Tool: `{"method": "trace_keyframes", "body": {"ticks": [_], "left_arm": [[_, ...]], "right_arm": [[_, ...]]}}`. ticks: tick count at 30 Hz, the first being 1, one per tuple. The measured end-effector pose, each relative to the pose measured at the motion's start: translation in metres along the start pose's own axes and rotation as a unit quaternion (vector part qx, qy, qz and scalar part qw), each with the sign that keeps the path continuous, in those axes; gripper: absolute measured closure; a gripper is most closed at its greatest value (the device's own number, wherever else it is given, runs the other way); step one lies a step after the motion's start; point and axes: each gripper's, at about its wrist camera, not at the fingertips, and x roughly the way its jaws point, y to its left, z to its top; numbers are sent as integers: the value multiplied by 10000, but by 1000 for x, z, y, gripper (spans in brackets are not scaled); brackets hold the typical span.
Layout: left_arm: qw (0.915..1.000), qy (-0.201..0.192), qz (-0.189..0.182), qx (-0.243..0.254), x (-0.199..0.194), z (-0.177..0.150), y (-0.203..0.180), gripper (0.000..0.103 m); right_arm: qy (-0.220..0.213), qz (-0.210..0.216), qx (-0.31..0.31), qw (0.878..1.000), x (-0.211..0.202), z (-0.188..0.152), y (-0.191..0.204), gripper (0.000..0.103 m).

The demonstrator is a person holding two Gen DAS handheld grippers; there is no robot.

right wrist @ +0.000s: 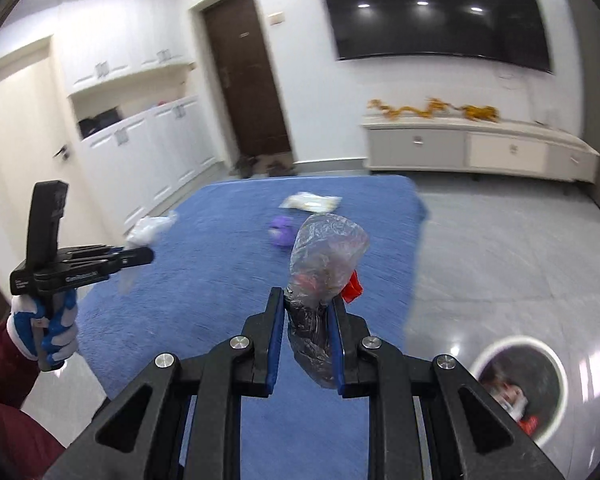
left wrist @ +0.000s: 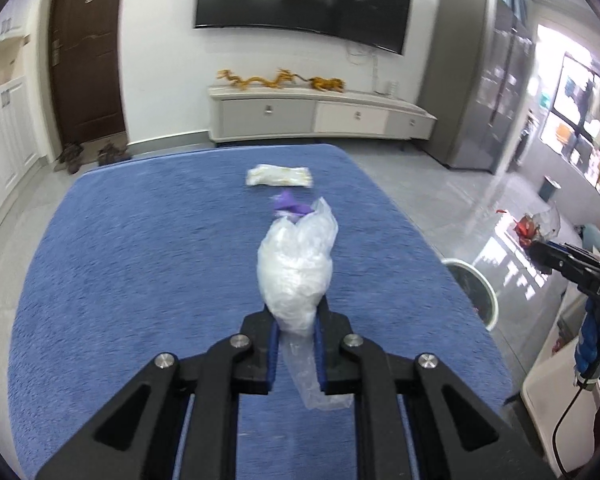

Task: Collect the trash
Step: 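Carry both held plastic bags over the trash bin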

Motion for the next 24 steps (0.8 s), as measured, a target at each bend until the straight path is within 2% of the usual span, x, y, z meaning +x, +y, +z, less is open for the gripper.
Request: {"method": "trace_keyframes", "body": {"ticks": [5, 12, 17, 24], "left_arm": [[9983, 200, -314, 453, 20, 6, -50, 90], [9877, 580, -757, 1243, 61, 32, -135, 90], [9725, 1006, -1105, 1786, 112, 50, -205, 90], [9459, 1738, -1502, 2292, 208, 65, -294, 89]], "right_arm": [[-133, -563, 530, 9969, -38, -26, -50, 83], [-234, -1237, 1330, 9831, -63, -61, -124, 83], [-164, -1428, 1947, 9703, -54, -92, -179, 83], [145, -1522, 2766, 9487, -9, -135, -251, 82]]}}
